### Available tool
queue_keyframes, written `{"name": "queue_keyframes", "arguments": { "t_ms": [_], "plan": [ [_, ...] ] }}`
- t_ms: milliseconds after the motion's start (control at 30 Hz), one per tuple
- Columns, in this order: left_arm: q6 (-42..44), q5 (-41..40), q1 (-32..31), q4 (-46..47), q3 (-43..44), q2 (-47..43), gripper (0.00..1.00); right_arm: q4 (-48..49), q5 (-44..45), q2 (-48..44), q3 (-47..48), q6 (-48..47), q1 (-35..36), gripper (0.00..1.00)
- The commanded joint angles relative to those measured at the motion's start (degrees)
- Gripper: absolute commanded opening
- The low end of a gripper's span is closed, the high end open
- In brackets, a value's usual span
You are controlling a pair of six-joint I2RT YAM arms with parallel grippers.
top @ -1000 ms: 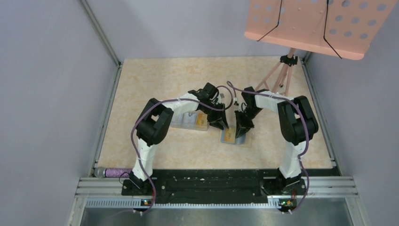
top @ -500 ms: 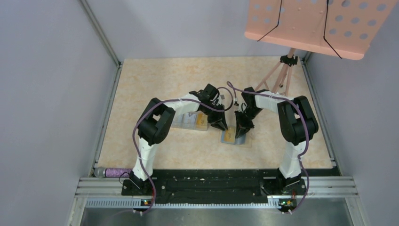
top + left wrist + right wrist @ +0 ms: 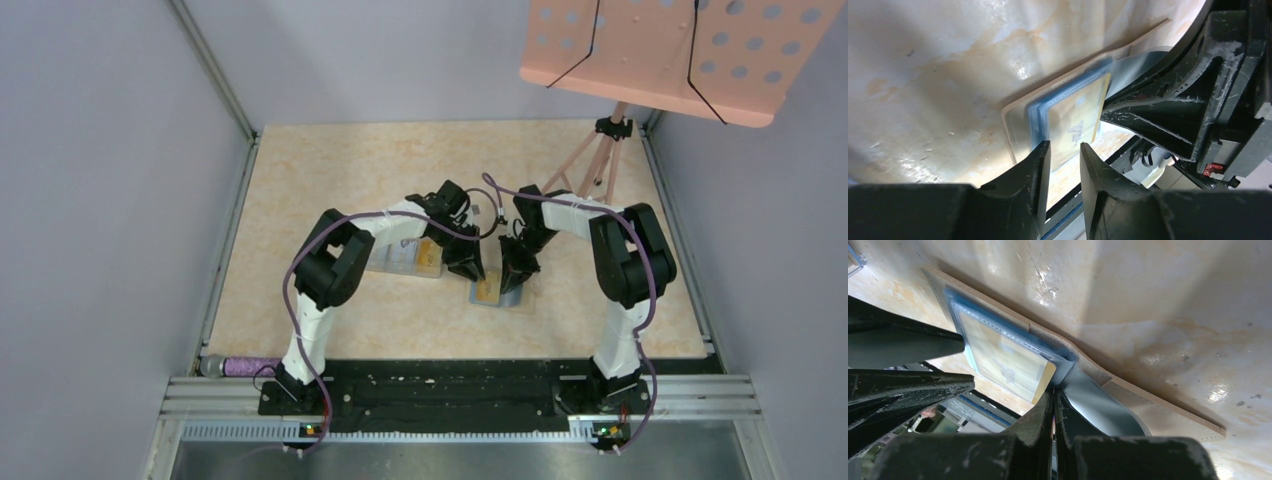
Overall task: Put the credit cards into the card holder
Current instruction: Insert the credit card into the card holder.
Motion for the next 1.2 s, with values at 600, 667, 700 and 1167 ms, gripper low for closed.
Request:
{"name": "queue_keyframes", "arguments": {
  "t_ms": [600, 667, 700, 1167],
  "plan": [
    [5.1, -2.9, -1.6, -7.8, 9.6, 2.6, 0.19, 1.0, 0.3, 1.6, -0.9, -0.3, 0.7, 0.0],
    [5.1, -4.0, -1.7, -8.2, 9.8, 1.6, 0.22, 0.9, 0.3, 1.6, -0.9, -0.4, 0.7, 0.0],
    [5.2, -4.4, -1.9, -8.4, 10.0, 1.2, 0.25, 0.9, 0.3, 1.6, -0.8, -0.4, 0.7, 0.0],
    [7.4, -6.4, -3.1, -12.8, 13.9, 0.8, 0.24, 0.8, 0.0, 1.7, -0.8, -0.5, 0.7, 0.0]
  ]
}}
